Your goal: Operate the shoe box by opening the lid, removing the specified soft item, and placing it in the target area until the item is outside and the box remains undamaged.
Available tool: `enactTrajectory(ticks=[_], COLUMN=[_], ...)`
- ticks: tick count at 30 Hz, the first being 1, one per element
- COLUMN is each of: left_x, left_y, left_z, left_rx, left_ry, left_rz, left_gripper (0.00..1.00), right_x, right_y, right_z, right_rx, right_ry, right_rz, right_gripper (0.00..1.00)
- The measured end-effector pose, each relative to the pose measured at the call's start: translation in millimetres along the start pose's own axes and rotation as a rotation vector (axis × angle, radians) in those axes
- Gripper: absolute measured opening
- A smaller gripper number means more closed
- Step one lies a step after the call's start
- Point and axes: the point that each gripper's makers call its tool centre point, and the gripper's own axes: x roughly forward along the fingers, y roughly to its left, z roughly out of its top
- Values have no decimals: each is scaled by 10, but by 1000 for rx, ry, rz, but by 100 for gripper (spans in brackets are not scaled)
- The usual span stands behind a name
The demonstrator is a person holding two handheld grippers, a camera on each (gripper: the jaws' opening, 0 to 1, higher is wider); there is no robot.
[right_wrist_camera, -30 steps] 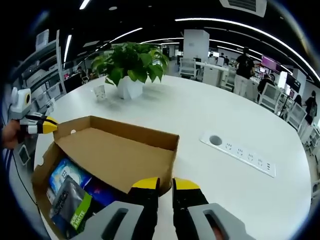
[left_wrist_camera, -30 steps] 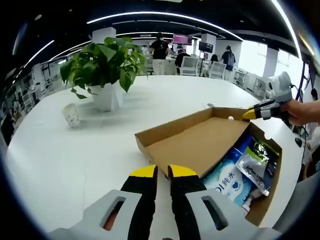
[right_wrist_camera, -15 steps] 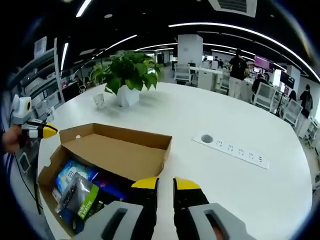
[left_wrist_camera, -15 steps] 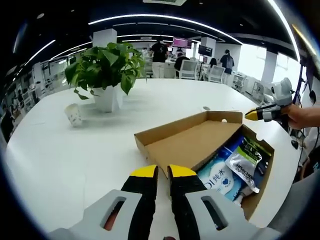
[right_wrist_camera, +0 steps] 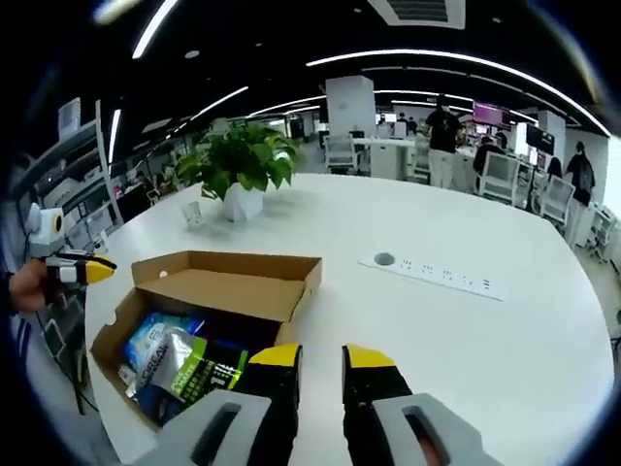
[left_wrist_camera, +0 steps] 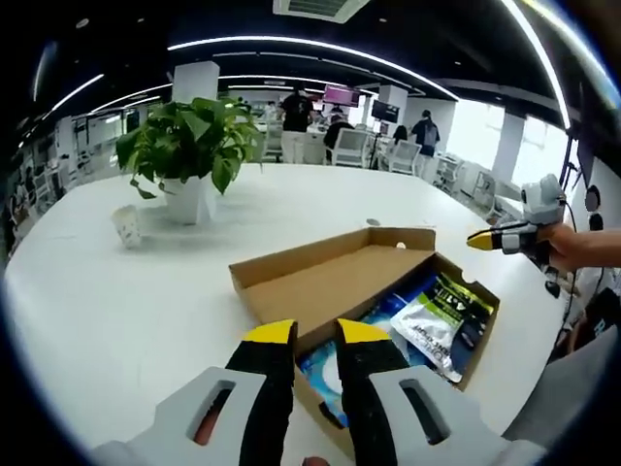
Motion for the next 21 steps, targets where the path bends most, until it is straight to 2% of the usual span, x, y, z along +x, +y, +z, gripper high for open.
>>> enactTrajectory(ticks=[6, 12, 21], left_x=[-3, 23, 97], left_y=[-130, -287, -658], left_z=[-10, -152, -414], left_rx=[-7, -35, -92], left_ry=[-1, 46, 112], left_rz=[-30, -61, -148], left_gripper=[15, 17, 22], right_x=[-145, -285, -492], right_y=[-37, 1, 183], right_z=[-29, -74, -135], right_rx=[27, 37, 34], right_ry=[-28, -43, -77], right_rz=[-4, 6, 43], right_gripper=[14, 16, 22])
